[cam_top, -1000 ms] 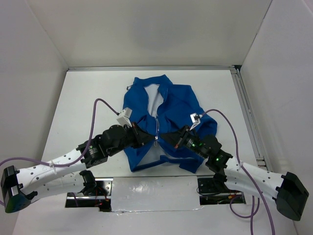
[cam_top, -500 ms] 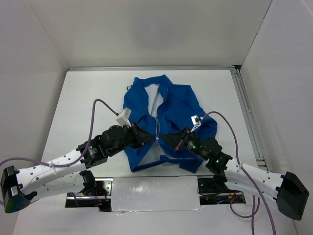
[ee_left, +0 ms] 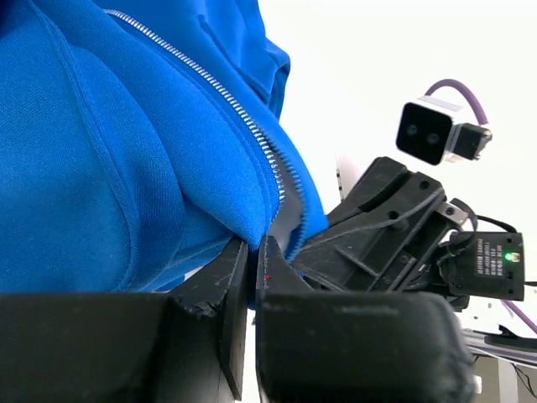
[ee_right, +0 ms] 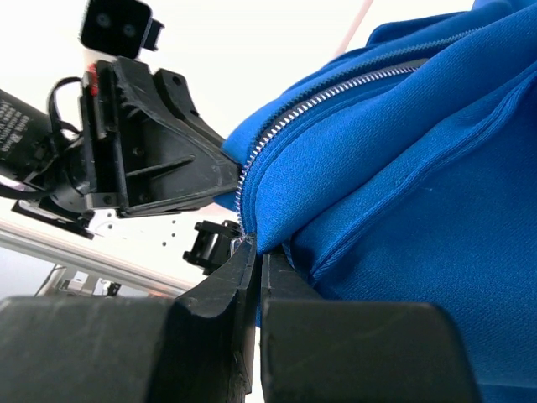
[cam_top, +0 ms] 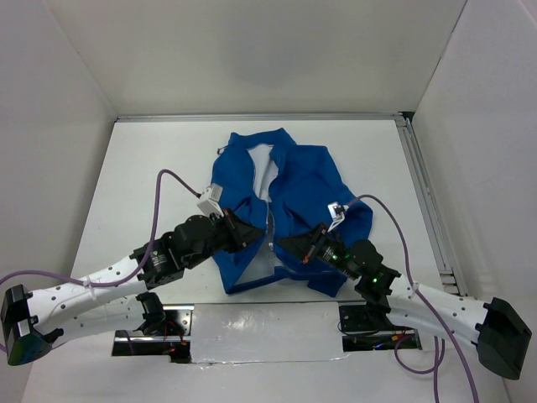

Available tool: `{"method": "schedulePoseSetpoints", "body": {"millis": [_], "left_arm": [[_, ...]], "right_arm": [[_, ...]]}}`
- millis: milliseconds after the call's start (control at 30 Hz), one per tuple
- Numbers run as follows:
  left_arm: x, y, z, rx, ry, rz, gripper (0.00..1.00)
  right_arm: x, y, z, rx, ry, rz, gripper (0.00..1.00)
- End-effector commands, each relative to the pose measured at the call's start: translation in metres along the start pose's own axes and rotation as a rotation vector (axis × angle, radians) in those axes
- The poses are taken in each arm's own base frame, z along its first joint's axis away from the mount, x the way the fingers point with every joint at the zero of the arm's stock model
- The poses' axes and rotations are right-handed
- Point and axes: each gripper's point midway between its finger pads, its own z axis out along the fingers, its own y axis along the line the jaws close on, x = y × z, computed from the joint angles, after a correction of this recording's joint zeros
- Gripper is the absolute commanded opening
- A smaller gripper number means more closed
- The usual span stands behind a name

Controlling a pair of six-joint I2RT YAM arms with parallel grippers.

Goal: Zip up the jacket

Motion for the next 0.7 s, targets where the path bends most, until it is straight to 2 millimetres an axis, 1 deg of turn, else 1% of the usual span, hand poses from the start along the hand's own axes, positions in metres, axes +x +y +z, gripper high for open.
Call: {"method": "schedulePoseSetpoints", "body": {"millis": [0, 200, 367, 533, 667], "left_arm": [[-0.018, -0.038, -0.009, 0.128, -0.047, -0.029, 0.00], [-0.015, -0.039, -0.009, 0.136, -0.035, -0.026, 0.00], [-0.014, -0.038, -0.008, 0.127, -0.030, -0.026, 0.00], [-0.012, -0.038, -0.008, 0.132, -0.021, -0.027, 0.00], [-0.009, -0.037, -0.008, 0.137, -0.008, -0.029, 0.00]], "right_arm": [[-0.011, 0.027, 0.005, -0.089, -0.028, -0.030, 0.00], [-0.016, 0.032, 0.010, -0.094, -0.037, -0.055, 0.00], [-0.018, 0.036, 0.010, -0.109, -0.047, -0.059, 0.00], [-0.018, 0.035, 0.012, -0.105, -0.048, -0.051, 0.00], [-0.023, 0.036, 0.013, -0.107, -0.073, -0.058, 0.00]]}}
